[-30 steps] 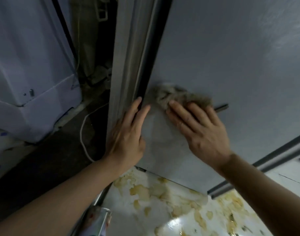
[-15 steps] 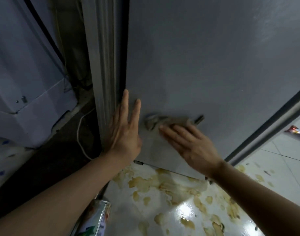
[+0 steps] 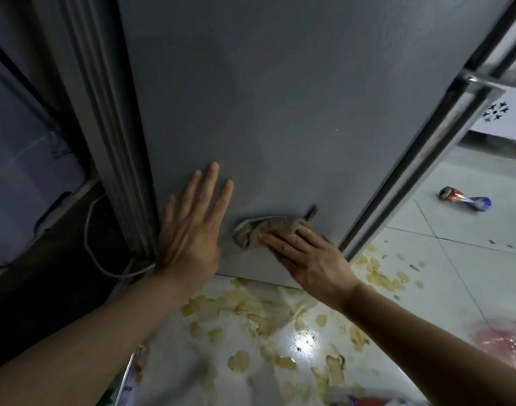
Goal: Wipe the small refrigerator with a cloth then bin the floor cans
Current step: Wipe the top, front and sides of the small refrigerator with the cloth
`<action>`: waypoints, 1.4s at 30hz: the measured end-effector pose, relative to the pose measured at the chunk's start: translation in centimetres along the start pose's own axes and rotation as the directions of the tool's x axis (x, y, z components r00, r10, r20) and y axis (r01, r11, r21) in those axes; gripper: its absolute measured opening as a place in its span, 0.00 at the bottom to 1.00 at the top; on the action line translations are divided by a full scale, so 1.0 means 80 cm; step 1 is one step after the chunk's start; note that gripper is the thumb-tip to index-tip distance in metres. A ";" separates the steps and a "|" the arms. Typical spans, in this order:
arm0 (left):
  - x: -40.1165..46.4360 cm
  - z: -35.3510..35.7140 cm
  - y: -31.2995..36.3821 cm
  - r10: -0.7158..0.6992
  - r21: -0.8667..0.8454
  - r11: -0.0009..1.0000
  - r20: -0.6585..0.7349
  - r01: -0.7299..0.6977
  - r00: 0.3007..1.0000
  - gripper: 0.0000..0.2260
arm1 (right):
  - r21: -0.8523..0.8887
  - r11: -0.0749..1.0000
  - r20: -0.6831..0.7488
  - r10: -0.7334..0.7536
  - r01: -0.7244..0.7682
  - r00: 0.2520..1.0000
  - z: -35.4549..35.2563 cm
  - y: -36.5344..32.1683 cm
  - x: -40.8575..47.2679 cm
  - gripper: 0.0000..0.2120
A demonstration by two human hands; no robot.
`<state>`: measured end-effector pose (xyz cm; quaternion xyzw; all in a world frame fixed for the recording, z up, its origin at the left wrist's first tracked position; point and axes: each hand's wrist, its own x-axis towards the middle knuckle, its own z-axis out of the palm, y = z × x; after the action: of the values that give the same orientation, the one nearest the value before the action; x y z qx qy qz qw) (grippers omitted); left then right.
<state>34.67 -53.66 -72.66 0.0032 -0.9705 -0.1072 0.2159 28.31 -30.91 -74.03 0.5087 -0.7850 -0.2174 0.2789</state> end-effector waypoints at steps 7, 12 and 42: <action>0.005 0.025 0.020 0.222 0.064 0.974 -0.053 -0.219 0.974 0.42 | 0.102 0.957 -0.394 0.289 -0.271 0.872 -0.032 0.085 -0.019 0.14; 0.006 0.043 0.023 0.198 0.116 0.975 -0.068 -0.190 0.978 0.37 | 0.069 0.979 -0.184 0.199 -0.190 0.963 0.027 0.033 -0.060 0.11; -0.016 0.078 -0.014 0.283 0.327 0.907 -0.006 -0.265 0.959 0.46 | 0.186 0.922 -0.197 0.373 -0.339 0.907 0.056 0.011 -0.067 0.20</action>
<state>33.12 -53.36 -78.95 -0.0949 -0.9596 0.0845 0.2510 26.51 -25.37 -78.04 0.3975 -0.8412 -0.0440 0.3640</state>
